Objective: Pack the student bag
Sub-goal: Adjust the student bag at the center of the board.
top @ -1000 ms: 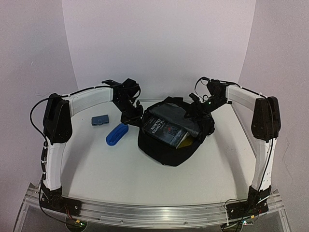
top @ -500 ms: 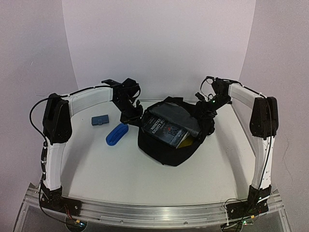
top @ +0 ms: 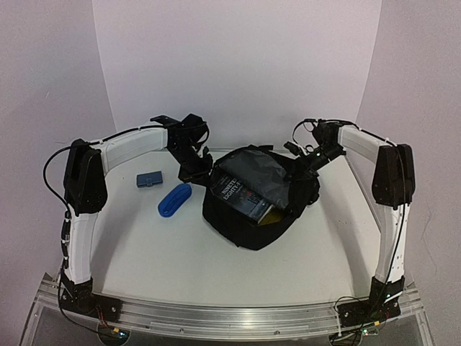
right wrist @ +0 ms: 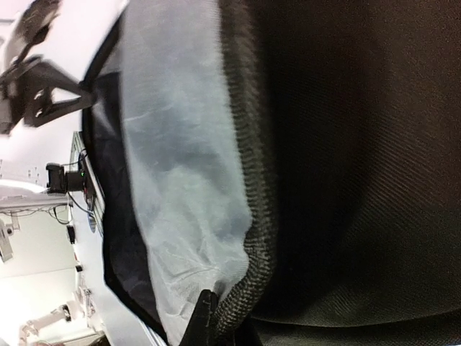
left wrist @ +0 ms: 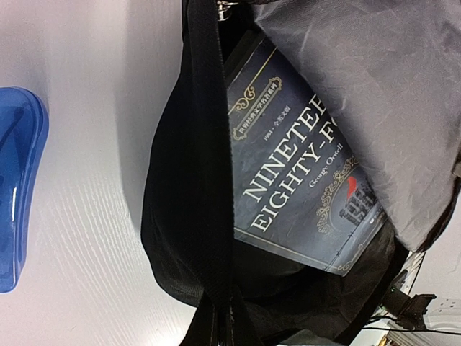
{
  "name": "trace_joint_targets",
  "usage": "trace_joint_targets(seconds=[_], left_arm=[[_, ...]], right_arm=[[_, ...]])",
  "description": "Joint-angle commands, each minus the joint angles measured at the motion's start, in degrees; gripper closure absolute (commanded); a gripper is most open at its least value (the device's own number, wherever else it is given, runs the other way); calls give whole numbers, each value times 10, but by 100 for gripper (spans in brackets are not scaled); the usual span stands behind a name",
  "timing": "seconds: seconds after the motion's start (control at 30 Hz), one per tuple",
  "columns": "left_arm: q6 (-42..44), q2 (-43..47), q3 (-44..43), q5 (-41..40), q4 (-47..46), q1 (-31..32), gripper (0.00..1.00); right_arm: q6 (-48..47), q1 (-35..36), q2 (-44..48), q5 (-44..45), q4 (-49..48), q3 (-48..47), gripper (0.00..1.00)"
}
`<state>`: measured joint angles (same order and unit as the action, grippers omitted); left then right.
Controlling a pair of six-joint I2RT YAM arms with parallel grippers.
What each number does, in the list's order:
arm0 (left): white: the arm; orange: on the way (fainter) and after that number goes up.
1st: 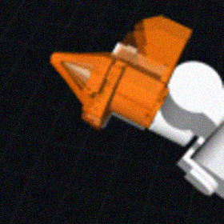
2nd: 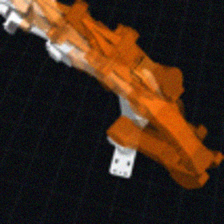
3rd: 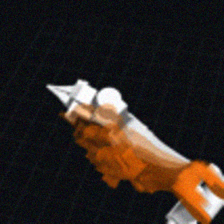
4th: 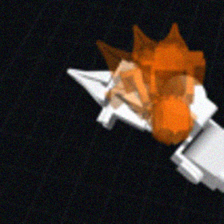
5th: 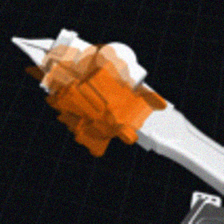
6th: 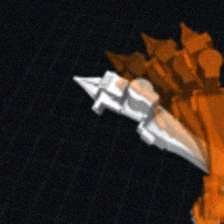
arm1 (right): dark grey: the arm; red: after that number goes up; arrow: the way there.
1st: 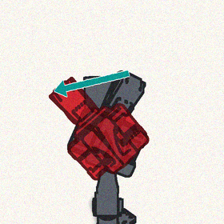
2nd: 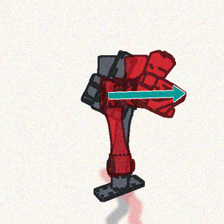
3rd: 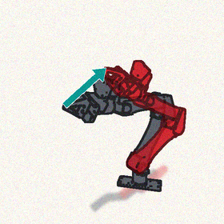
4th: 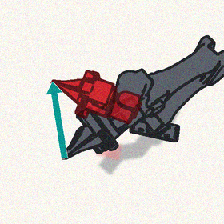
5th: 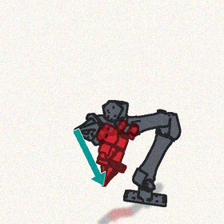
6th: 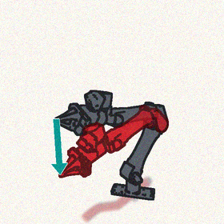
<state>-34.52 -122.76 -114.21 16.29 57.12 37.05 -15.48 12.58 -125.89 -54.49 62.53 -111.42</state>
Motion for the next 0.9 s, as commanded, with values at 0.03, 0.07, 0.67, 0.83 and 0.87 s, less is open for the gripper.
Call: trace_joint_targets(seconds=[0.03, 0.07, 0.67, 0.83, 0.87], left_arm=[[-1, 27, -26, 10, -20, -7, 100], [-4, 28, -22, 11, -22, -9, 100], [-44, 86, 110, 47, -112, -88, 100], [-14, 70, 83, 47, -91, -130, 100], [-5, 66, 73, 44, -84, -139, 100]], right_arm=[[-76, 68, 108, -28, 24, 7, 100], [-88, 87, 120, -16, 22, 17, 100], [-69, 149, 163, 72, -30, 25, 26], [-17, 61, 127, 58, -33, -21, 24], [-9, 47, 121, 60, -34, -26, 24]])
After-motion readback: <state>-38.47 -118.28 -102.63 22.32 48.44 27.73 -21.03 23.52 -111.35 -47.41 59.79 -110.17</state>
